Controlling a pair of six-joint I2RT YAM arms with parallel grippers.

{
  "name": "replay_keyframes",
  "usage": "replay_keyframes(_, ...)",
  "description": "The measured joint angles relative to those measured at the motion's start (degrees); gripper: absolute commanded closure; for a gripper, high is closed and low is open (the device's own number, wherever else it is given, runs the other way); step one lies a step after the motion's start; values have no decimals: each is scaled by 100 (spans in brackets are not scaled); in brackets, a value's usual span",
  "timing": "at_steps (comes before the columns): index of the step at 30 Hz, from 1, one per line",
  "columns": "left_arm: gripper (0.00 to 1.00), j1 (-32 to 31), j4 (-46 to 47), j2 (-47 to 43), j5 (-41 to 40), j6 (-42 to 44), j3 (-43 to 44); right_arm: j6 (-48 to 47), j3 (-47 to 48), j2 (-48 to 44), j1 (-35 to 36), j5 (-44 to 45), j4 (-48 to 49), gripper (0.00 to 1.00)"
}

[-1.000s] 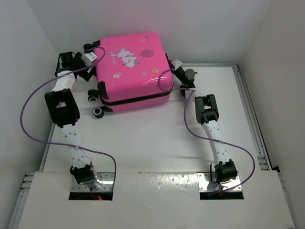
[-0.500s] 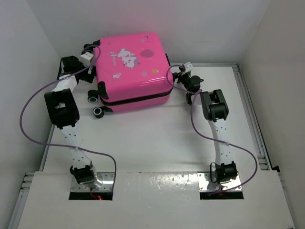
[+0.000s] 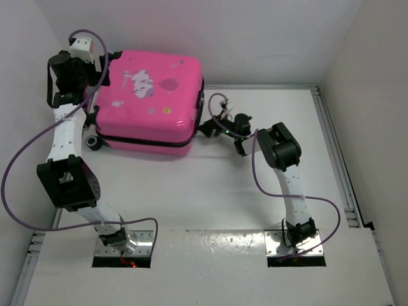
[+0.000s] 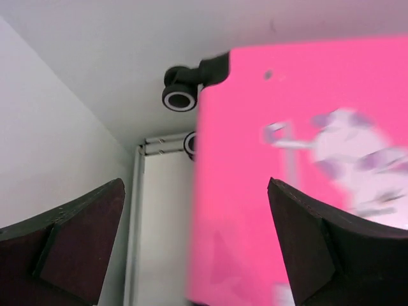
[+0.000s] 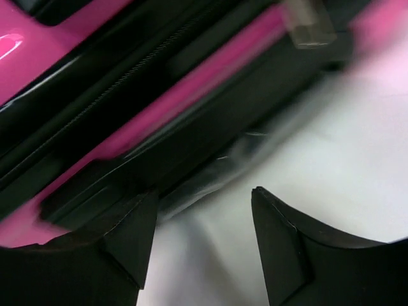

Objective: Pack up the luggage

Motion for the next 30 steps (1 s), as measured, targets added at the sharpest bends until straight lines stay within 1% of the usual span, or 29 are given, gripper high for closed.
replay_keyframes(2, 1, 0, -221, -297, -13, -15, 61, 164, -129, -140, 503, -345, -101, 39)
replay_keyframes(4, 1, 0, -393, -619, 74, -22, -94, 330, -221, -297, 1075, -682, -76, 39)
replay_keyframes(7, 1, -57, -643, -1329, 426, 61, -817, 413, -413, -826, 1840, -1012, 142, 40)
replay_keyframes(9, 7, -208, -949, -1878, 610, 273, -1414, 310, -844, -1484, 2055, -1134, 315, 40)
replay_keyframes(10, 8, -326, -1126, -2120, 697, 385, -1652, 243, -1104, -1805, 2026, -1158, 435, 40)
replay_keyframes(11, 10, -529, -1364, -2378, 774, 566, -1908, 140, -1436, -2177, 1917, -1139, 564, 34)
replay_keyframes(12, 10, -715, -1530, -2579, 809, 730, -2111, 24, -1805, -2538, 1722, -1128, 662, 31)
replay_keyframes(14, 10, -1097, -1801, -2966, 828, 1045, -2551, -212, -2463, -3132, 1176, -1027, 774, 21)
replay_keyframes(15, 10, -1202, -1836, -3126, 778, 1126, -2758, -282, -2625, -3318, 920, -973, 564, 18)
replay_keyframes(16, 6, -1237, -1926, -3259, 723, 1193, -2933, -334, -2699, -3462, 693, -883, 284, 14)
replay_keyframes(17, 0, -1241, -2000, -3403, 603, 1222, -3132, -407, -2680, -3617, 474, -765, -234, 11)
replay_keyframes(20, 0, -1132, -2068, -3569, 260, 1097, -3399, -516, -2516, -3764, 411, -546, -1191, 11)
replay_keyframes(21, 0, -1060, -2074, -3578, 179, 1014, -3438, -514, -2487, -3762, 481, -494, -1362, 16)
replay_keyframes(22, 0, -992, -2083, -3578, 96, 942, -3449, -507, -2487, -3762, 581, -439, -1502, 20)
replay_keyframes(23, 0, -887, -2076, -3576, 31, 861, -3449, -450, -2490, -3757, 713, -420, -1611, 30)
replay_keyframes(25, 0, -750, -2085, -3576, 24, 780, -3449, -365, -2474, -3692, 938, -420, -1606, 44)
replay_keyframes(26, 0, -693, -2085, -3582, 94, 752, -3449, -332, -2424, -3604, 1084, -437, -1565, 57)
replay_keyframes(28, 0, -636, -2107, -3615, 208, 730, -3449, -293, -2208, -3298, 1307, -472, -1331, 66)
replay_keyframes(30, 0, -627, -2153, -3676, 319, 728, -3469, -293, -1928, -2916, 1469, -498, -1067, 68)
